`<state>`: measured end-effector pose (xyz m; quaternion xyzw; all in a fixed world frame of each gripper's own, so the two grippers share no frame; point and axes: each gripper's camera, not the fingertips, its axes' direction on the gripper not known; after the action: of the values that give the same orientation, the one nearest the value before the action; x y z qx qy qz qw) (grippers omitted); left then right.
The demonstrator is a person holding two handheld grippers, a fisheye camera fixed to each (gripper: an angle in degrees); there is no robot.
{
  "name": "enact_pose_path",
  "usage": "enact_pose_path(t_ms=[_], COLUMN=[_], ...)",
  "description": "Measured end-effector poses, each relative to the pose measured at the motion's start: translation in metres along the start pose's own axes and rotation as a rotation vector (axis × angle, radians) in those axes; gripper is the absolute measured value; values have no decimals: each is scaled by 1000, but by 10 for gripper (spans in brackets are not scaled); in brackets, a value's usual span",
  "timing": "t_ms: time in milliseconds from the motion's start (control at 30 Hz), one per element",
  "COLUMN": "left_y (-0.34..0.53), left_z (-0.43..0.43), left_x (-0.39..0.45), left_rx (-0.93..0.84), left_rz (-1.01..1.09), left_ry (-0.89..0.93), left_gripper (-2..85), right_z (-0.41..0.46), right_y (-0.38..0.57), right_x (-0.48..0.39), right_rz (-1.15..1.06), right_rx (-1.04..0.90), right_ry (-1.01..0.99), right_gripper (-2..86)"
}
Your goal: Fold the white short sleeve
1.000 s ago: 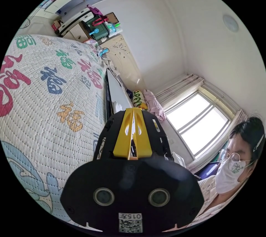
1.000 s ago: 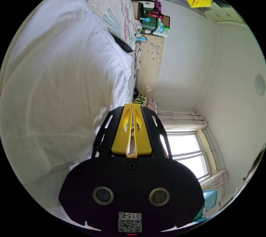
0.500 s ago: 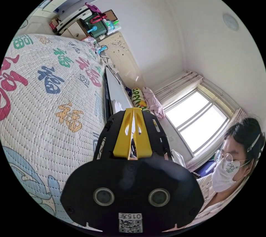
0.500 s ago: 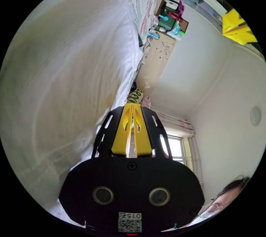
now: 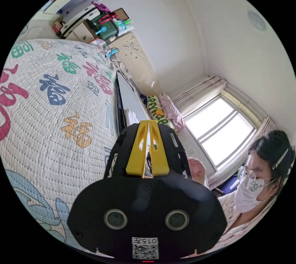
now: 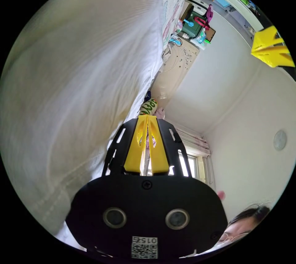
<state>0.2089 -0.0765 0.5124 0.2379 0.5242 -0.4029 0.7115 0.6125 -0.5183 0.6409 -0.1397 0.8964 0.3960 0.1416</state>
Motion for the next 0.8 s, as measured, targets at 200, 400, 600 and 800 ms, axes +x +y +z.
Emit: enact_pose_path(t_ms=[200, 400, 600, 800], left_y=[9, 16, 18, 16], left_z=[13, 30, 34, 39], left_x=[11, 19, 22, 21], left_rx=[-6, -27, -23, -33], left_rz=[8, 14, 12, 11], left_ry=[-4, -2, -2, 0], left_gripper=[-10, -9, -9, -9], right_z=[17, 29, 36, 37], right_y=[-4, -5, -6, -4], right_x=[15, 28, 38, 46], right_rz=[-1, -1, -1, -1], right_rx=[0, -1, -1, -1], right_ry=[1, 2, 2, 3], right_gripper=[-10, -10, -10, -10])
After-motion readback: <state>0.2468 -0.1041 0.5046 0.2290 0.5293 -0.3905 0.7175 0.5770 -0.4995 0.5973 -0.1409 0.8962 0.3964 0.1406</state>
